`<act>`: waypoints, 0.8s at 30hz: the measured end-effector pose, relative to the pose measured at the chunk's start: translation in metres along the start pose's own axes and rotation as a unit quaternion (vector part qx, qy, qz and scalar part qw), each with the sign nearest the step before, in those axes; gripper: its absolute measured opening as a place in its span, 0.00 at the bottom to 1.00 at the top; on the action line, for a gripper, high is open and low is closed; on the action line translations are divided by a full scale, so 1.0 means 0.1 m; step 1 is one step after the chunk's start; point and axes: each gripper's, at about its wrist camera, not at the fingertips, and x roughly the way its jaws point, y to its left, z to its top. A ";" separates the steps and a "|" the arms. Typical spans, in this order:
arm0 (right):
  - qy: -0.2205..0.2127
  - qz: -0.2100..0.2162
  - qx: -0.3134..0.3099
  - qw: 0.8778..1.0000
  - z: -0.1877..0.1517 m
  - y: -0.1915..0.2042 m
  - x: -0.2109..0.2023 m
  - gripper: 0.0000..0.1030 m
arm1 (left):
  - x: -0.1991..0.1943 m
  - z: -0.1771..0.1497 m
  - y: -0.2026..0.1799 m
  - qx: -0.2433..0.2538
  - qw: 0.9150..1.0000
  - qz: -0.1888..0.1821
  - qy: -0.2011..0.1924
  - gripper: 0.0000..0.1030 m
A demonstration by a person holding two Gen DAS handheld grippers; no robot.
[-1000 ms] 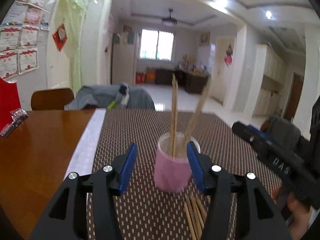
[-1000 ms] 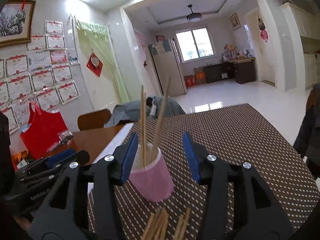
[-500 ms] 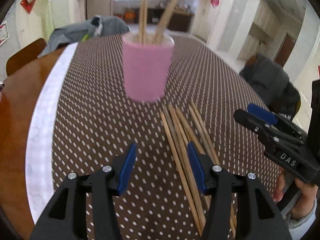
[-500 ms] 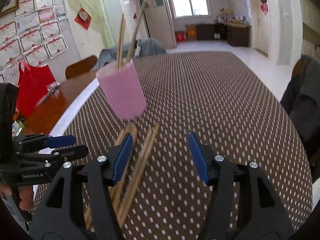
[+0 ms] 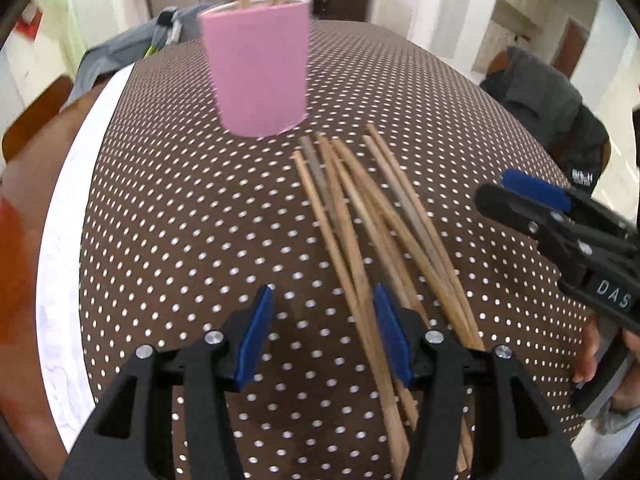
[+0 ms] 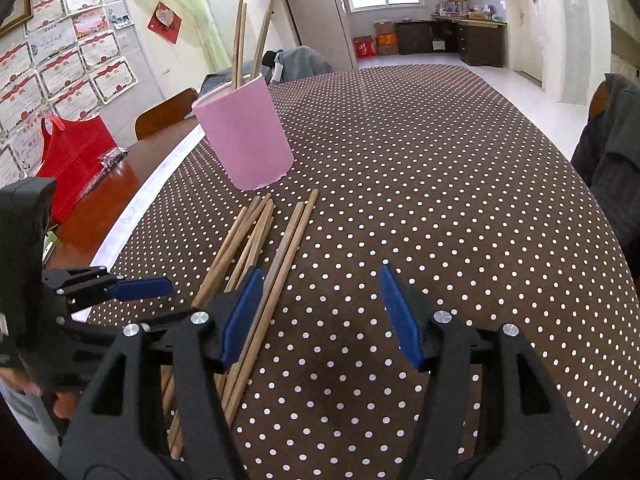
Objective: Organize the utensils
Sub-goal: 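Move both open grippers back down to the remaining wooden sticks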
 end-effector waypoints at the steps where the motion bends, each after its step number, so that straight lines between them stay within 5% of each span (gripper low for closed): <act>1: 0.002 0.001 -0.001 1.000 0.00 0.01 0.02 0.59 | -0.01 0.00 0.05 -0.008 1.000 0.003 0.000 0.51; 24: 0.074 -0.043 -0.059 0.995 0.02 0.27 0.44 0.61 | 0.00 -0.02 0.30 -0.008 0.998 0.057 0.004 0.53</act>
